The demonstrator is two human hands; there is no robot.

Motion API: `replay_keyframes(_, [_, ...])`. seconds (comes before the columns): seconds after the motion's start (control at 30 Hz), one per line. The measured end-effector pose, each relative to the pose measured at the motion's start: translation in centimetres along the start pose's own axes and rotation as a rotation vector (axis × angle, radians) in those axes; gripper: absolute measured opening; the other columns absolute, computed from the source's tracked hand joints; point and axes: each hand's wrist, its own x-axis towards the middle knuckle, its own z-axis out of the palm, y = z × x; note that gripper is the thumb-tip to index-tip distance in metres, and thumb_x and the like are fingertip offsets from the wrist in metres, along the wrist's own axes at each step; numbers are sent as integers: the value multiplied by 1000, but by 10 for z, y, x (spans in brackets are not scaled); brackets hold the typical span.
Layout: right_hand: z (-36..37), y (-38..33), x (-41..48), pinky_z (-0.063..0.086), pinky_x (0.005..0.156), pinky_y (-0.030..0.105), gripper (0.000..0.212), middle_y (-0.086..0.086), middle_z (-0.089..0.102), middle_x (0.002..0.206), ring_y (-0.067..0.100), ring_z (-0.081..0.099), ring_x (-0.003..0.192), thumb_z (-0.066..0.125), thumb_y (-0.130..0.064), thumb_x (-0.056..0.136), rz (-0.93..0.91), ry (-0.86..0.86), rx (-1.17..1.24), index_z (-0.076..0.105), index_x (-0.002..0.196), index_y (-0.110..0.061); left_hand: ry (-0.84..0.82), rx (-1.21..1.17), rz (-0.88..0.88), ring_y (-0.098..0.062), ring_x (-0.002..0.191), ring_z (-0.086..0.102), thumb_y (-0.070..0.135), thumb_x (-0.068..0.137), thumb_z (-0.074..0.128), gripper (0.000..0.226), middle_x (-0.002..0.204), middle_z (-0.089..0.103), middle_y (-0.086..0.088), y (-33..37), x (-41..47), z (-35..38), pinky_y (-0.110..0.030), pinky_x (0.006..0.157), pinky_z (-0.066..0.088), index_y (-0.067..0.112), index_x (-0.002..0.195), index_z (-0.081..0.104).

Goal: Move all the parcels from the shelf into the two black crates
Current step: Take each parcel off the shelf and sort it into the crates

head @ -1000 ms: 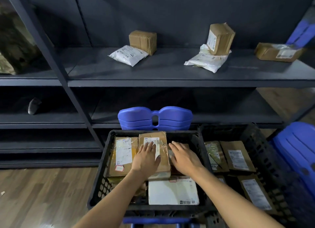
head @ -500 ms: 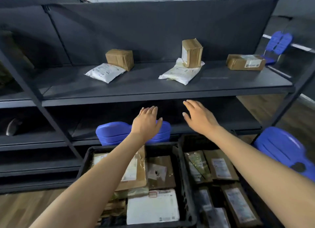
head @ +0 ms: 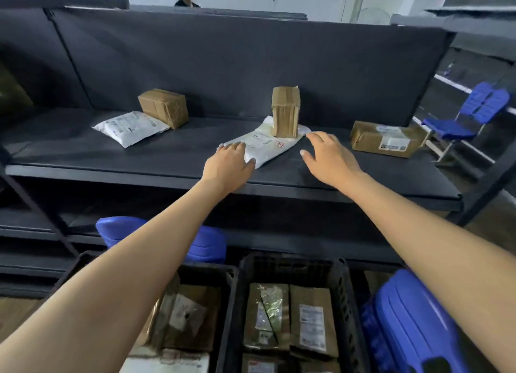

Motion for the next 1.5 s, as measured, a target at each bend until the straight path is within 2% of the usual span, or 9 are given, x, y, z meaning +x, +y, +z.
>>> replay_keyframes(0.37, [15,40,104,37,103,42,55,7,34,151,26,30,138,38,-38,100,89,-18,116,32,146,-9,-16,44,31,-26,127,44,39,98,37,44,133,54,-5,21,118,15,-38,86,43,7,126,48])
replay_keyframes(0.5, [25,46,142,36,103,42,54,8,39,148,27,34,135,37,-41,99,84,-17,128,37,142,-8,61,13,23,-31,110,52,38,97,38,36,112,62,-10,23,168,23,-34,71,38,6,102,52])
replay_keyframes(0.7, [44,52,188,40,88,37,56,15,55,131,34,51,120,35,-48,97,235,10,295,54,126,-3,-7,-181,-88,-32,85,54,38,96,33,41,88,56,-9,26,223,38,-29,67,33,5,95,58])
replay_keyframes(0.83, [60,59,215,36,72,31,51,16,66,110,33,61,102,35,-54,95,341,-22,424,60,89,-9,-74,-456,-192,-31,88,55,37,96,35,46,102,63,-15,31,251,53,-30,70,37,1,103,63])
replay_keyframes(0.97, [70,62,228,39,76,30,62,13,64,117,31,59,110,38,-59,91,390,-50,503,62,115,-6,-93,-548,-232,-31,99,58,43,95,36,51,112,63,-15,37,268,63,-33,82,45,2,109,64])
replay_keyframes(1.03, [74,62,233,39,76,30,64,12,65,116,30,59,109,39,-60,91,397,-67,531,63,115,-6,-110,-601,-264,-28,96,57,44,95,38,47,109,63,-13,38,276,69,-31,77,40,5,102,63])
replay_keyframes(1.2, [83,60,234,47,85,33,57,10,67,114,28,61,106,41,-55,93,419,-65,672,66,114,-9,-117,-828,-383,-30,113,55,46,94,44,58,124,58,-13,41,286,84,-29,84,38,0,127,53])
replay_keyframes(1.3, [81,56,226,48,89,33,49,7,67,114,26,60,108,44,-51,94,409,-34,737,66,114,-12,-65,-883,-386,-28,103,58,45,93,47,51,111,62,-11,44,279,85,-29,79,40,2,117,59])
replay_keyframes(1.5, [62,38,177,42,78,25,31,0,69,110,17,62,103,50,-40,94,344,75,883,65,114,-21,90,-1046,-322,-18,89,61,36,92,52,21,88,65,2,55,221,68,-32,79,47,17,91,62])
